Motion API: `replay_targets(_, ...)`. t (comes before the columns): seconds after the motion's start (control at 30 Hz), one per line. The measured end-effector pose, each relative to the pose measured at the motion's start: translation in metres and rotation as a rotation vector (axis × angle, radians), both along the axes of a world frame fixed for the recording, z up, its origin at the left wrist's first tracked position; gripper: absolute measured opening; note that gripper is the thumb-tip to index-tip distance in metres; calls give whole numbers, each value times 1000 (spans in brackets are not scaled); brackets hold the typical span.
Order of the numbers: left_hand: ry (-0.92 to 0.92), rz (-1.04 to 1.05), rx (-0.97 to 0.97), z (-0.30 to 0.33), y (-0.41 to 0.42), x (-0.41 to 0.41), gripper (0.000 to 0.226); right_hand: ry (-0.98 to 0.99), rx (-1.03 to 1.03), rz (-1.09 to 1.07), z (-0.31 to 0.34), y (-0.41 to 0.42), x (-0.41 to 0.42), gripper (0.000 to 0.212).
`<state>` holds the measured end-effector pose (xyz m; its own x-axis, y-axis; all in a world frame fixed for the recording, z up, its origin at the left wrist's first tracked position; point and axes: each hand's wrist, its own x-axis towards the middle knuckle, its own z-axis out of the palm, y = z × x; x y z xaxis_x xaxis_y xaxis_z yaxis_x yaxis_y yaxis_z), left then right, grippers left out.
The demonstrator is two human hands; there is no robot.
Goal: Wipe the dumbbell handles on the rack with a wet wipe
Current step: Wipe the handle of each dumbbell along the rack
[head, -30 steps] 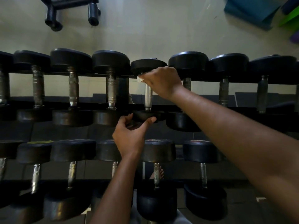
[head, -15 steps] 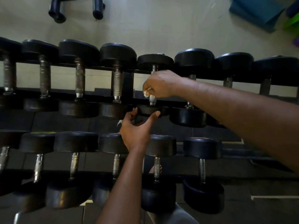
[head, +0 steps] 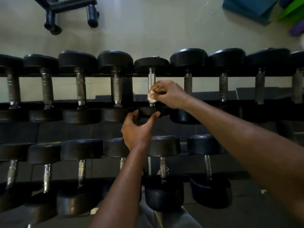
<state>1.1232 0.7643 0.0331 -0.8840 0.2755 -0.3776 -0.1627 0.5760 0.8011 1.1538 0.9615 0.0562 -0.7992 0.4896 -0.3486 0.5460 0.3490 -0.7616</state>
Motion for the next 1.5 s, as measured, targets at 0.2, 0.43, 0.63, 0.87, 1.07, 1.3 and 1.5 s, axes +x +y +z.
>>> replay_targets(0.2, 225, -228, -228, 23, 4, -10, 67, 163, -274, -294, 38, 6, 50, 17)
replay_targets(0.43, 242, -498, -82, 45, 51, 30, 49, 227, -435, -584, 73, 23, 119, 22)
replay_targets(0.63, 38, -453, -221, 37, 107, 71, 75, 69, -266, -623, 65, 55, 156, 42)
replay_targets(0.87, -100, -244, -218, 43, 117, 84, 69, -14, 65, -368, 39, 81, 168, 34)
replay_targets(1.07, -148, -184, -226, 53, 121, 87, 82, -96, 235, -64, 36, 84, 146, 24)
replay_targets(1.3, -183, -128, -210, 50, 122, 85, 87, -71, 451, 308, 25, 95, 109, 28)
replay_targets(1.5, -163, -129, -219, 47, 120, 85, 79, -131, 650, 653, 11, 102, 86, 32)
